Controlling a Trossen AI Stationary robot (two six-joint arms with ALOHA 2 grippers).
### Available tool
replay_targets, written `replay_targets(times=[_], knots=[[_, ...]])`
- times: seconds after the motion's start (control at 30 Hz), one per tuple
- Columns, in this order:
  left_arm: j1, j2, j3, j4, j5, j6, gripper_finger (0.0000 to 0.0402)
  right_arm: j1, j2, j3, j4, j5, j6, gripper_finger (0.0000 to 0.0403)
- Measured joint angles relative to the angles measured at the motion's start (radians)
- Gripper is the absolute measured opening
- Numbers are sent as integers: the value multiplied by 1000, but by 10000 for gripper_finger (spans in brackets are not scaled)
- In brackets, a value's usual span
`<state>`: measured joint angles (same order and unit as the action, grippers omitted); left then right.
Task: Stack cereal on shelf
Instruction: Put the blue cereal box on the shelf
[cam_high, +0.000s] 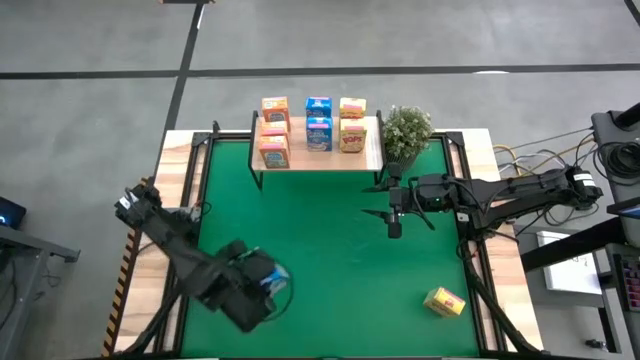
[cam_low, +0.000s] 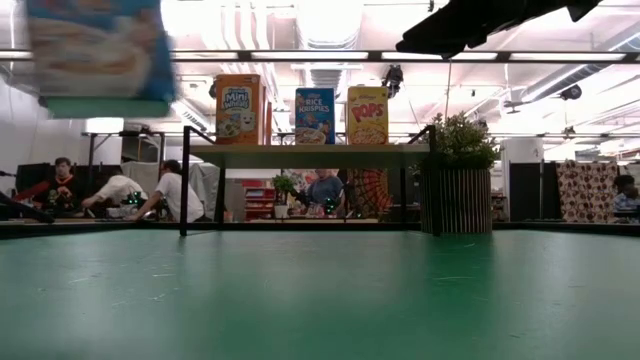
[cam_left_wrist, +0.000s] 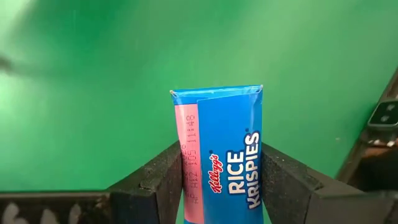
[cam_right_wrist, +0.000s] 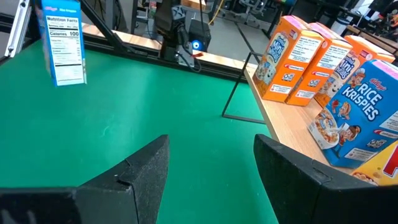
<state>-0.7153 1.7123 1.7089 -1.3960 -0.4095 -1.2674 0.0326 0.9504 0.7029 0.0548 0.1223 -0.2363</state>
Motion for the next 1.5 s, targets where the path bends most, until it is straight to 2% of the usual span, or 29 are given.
replay_targets(times=[0.4,0.57,0.7,1.03,1.3,1.5], knots=[[324,0,215,-1,0,872,166,0,0,0,-5,0,-2,224],[475,0,310,11,2,1164,166,0,0,0,-5,0,0,224],[599,0,373,56,51,1336,166,0,0,0,-6,0,-1,224],[873,5,391,184,275,1603,166,0,0,0,-7,2,-18,224],[1007,5,384,245,418,1632,166,-3,0,0,4,10,-56,224],[1050,5,314,261,431,1671,166,-3,-1,0,12,11,-68,224]])
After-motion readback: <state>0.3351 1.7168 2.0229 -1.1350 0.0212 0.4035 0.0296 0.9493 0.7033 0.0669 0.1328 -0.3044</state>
